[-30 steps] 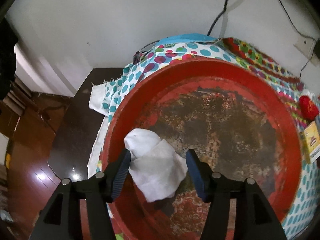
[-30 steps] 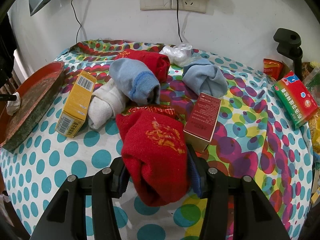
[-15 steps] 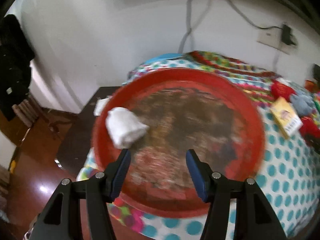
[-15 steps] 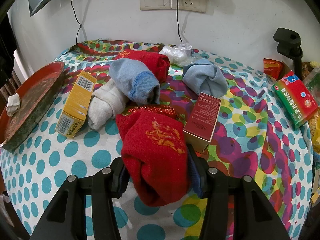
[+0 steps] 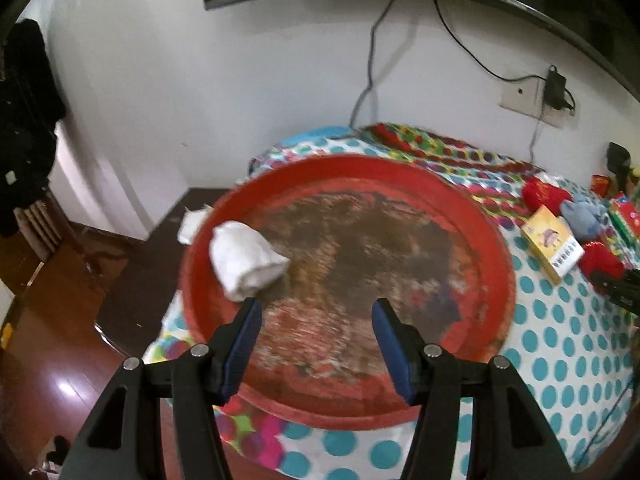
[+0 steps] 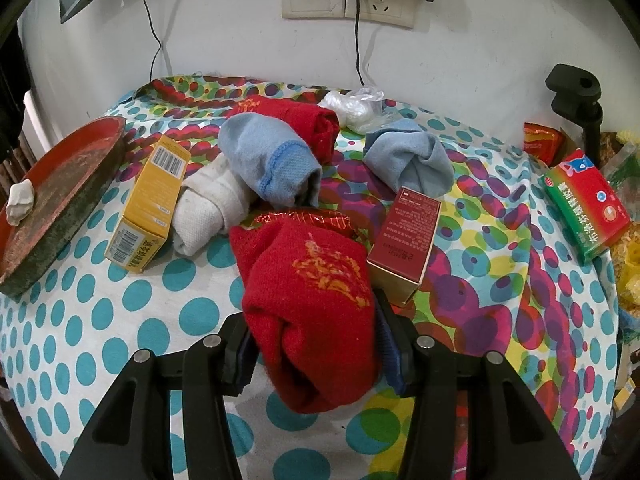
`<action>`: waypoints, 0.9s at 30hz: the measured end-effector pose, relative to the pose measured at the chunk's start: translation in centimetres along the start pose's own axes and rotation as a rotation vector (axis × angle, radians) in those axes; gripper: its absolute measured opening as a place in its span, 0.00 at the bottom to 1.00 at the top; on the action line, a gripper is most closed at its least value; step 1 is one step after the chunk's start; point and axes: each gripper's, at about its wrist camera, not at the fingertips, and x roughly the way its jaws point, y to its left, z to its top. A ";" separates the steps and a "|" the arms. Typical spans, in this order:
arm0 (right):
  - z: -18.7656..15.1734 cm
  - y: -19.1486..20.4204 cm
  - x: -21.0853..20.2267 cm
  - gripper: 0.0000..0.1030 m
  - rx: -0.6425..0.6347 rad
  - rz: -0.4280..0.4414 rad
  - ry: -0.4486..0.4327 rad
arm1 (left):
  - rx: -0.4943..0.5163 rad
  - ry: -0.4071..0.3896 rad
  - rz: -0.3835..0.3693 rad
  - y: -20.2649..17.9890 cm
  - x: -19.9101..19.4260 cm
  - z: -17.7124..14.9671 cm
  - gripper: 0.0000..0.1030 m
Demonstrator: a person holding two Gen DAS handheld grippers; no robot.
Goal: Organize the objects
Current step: 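Open the left gripper to drop the white sock onto the tray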
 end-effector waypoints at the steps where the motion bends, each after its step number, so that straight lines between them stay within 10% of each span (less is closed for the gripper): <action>1: 0.0 -0.1 0.0 0.51 0.004 -0.007 0.002 | -0.004 -0.011 0.012 0.3 -0.1 0.0 0.57; 27: 0.3 2.1 -1.5 0.42 0.001 -0.095 -0.013 | 0.026 -0.028 0.044 1.6 0.2 -0.1 0.57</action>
